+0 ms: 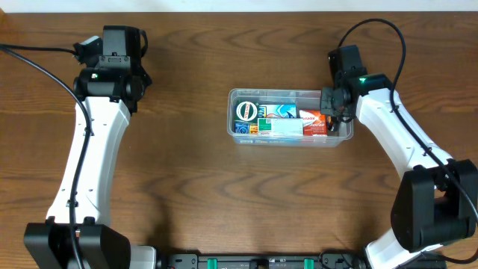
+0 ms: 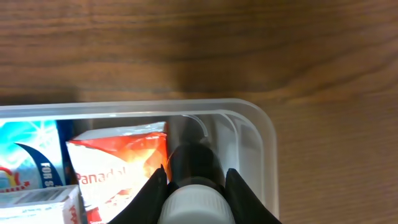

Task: Pack container

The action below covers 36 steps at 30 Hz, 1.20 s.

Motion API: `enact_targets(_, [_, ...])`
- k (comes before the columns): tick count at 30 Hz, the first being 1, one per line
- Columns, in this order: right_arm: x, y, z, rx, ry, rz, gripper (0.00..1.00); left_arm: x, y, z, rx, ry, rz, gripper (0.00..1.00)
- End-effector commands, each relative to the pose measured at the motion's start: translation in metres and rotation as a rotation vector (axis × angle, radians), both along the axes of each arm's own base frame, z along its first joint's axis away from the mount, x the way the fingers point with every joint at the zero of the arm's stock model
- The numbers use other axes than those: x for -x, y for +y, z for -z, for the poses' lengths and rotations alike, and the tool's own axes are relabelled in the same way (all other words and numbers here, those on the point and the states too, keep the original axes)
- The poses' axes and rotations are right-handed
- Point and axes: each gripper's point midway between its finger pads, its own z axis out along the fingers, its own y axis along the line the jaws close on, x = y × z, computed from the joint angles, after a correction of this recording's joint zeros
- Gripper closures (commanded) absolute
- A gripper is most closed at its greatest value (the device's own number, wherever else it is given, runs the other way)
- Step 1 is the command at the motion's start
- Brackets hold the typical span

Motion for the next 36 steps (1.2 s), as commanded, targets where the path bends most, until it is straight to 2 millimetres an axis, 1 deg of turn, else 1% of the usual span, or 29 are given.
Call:
enact_targets(1, [0.000, 0.007, 0.001, -0.026, -0.002, 0.001, 0.79, 0.001, 0.004, -0.005, -0.018, -0.005, -0.004, 0.02])
enact_targets(9, [0.002, 0.007, 0.002, -0.030, 0.010, -0.001, 0.78, 0.001, 0.004, -0.005, -0.018, -0.005, -0.004, 0.02])
enact_targets(14, [0.004, 0.007, 0.003, -0.028, 0.016, -0.001, 0.63, 0.001, 0.004, -0.005, -0.017, -0.006, -0.004, 0.02])
enact_targets(16, [0.004, 0.007, 0.003, -0.028, 0.015, -0.002, 0.59, 0.001, 0.004, -0.005, -0.017, -0.006, -0.004, 0.02])
enact_targets(20, [0.003, 0.007, 0.002, -0.027, 0.014, -0.006, 0.55, 0.001, 0.004, -0.005, -0.017, -0.006, -0.004, 0.02])
enact_targets(22, [0.000, 0.007, -0.002, -0.027, 0.003, -0.013, 0.55, 0.001, 0.004, -0.005, -0.018, -0.005, -0.004, 0.02])
enact_targets(24, [-0.004, 0.007, -0.011, -0.025, -0.020, -0.029, 0.55, 0.001, 0.004, -0.005, -0.018, -0.005, -0.004, 0.02])
enact_targets(26, [-0.009, 0.007, -0.025, -0.026, -0.054, -0.039, 0.55, 0.001, 0.004, -0.005, -0.018, -0.005, -0.004, 0.02])
enact_targets(28, [-0.013, 0.006, -0.043, -0.027, -0.098, -0.052, 0.55, 0.001, 0.004, -0.005, -0.018, -0.005, -0.004, 0.02])
enact_targets(29, [-0.015, 0.005, -0.054, -0.028, -0.124, -0.058, 0.55, 0.001, 0.004, -0.005, -0.017, -0.006, -0.004, 0.02])
enact_targets(30, [-0.016, 0.003, -0.069, -0.033, -0.157, -0.052, 0.55, 0.001, 0.004, -0.005, -0.017, -0.006, -0.004, 0.02])
enact_targets(32, [-0.015, 0.001, -0.088, -0.047, -0.197, -0.048, 0.55, 0.001, 0.004, -0.005, -0.018, -0.005, -0.004, 0.02])
enact_targets(34, [-0.009, -0.001, -0.112, -0.072, -0.242, -0.059, 0.56, 0.001, 0.004, -0.005, -0.017, -0.006, -0.004, 0.02])
enact_targets(36, [0.003, -0.001, -0.141, -0.107, -0.301, -0.096, 0.56, 0.001, 0.004, -0.005, -0.018, -0.005, -0.004, 0.02])
